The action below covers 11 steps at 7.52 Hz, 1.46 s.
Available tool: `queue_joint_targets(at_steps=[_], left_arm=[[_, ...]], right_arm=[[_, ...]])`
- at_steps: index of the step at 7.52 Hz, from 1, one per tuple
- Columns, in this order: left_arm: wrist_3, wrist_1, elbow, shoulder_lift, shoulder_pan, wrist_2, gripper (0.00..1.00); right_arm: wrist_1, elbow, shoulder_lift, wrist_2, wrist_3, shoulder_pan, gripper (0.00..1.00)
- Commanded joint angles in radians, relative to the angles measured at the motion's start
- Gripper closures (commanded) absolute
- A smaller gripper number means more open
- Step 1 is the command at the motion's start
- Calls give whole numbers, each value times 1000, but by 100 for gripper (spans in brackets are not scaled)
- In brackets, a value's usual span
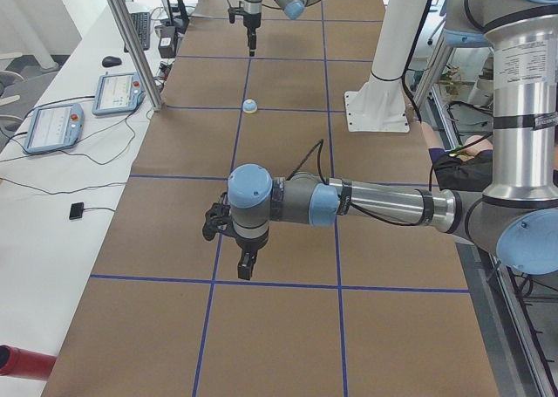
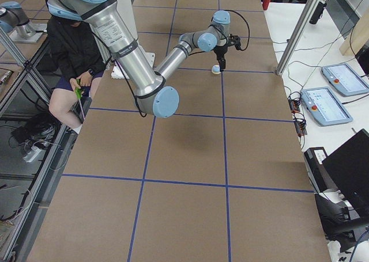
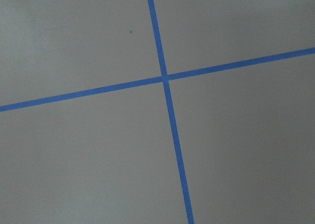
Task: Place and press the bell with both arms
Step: 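Move the right gripper over the bell's top button, then press down on the bell button with the right gripper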
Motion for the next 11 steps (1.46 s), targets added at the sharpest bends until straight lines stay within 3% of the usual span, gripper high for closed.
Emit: queue_joint_targets(at_steps=[1, 2, 3, 4, 11], left_arm=[[-5, -2, -14, 18, -2, -4, 0], [-5, -2, -18, 18, -2, -4, 0], [-5, -2, -18, 19, -2, -4, 0], [-6, -2, -20, 19, -2, -6, 0], [-10, -2, -20, 18, -1, -6, 0]], right_arm=[[2, -180, 142, -56, 61, -77, 37], [8, -256, 194, -56, 70, -91, 68], [31, -348, 251, -56, 72, -97, 90], [75, -390, 260, -56, 73, -101, 100], [170, -447, 259, -58, 93, -137, 100]])
